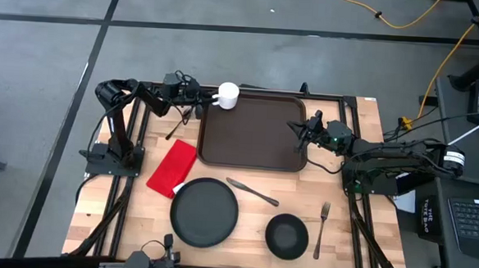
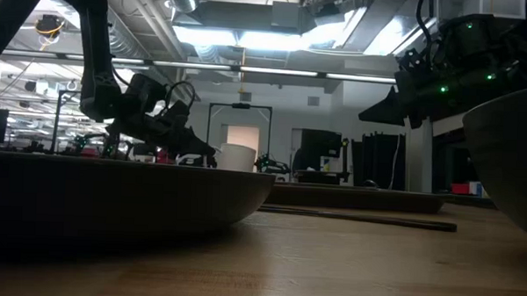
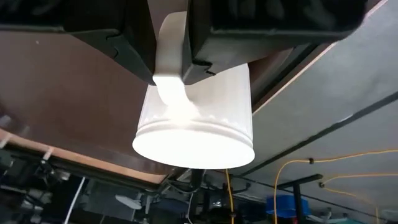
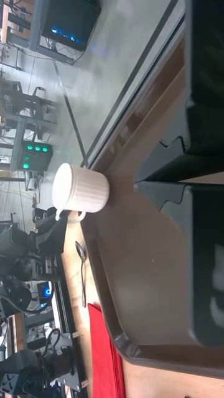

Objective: Set up tray
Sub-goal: Put the white mug on the brown serving tray

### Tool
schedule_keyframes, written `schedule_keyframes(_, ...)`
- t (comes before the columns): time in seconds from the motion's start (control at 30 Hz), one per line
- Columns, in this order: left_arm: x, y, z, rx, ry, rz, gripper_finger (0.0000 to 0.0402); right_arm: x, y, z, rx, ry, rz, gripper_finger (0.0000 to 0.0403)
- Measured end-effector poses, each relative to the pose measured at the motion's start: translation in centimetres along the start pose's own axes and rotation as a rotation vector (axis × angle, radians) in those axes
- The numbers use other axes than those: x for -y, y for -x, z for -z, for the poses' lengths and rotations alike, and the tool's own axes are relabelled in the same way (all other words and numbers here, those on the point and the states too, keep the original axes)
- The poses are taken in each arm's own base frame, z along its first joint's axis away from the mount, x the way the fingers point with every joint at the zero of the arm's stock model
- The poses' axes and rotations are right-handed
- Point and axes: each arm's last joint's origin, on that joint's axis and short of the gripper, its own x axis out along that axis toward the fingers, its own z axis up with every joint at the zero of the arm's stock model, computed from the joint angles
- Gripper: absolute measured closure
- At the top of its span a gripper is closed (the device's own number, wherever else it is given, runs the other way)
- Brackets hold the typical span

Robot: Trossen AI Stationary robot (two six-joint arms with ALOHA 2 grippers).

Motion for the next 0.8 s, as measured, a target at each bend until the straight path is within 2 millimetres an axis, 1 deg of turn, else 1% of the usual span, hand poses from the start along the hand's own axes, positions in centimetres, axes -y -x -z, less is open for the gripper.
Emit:
schedule_keyframes(0.13,-0.02,-0.11,-0.16,0.005,-0.003,0.003,0.0345,0.0,0.0,0.0,0.0,0.0,0.0,0.0392)
schedule_keyframes(0.47,-0.01,-0.11,0.23,-0.029,0.024,0.007,0.033,0.01,0.0,0.0,0.0,0.0,0.001,0.0392)
schedule_keyframes(0.8,-0.01,-0.11,0.25,-0.03,0.013,0.006,0.0329,0.0,0.0,0.0,0.0,-0.002,0.0,0.0392)
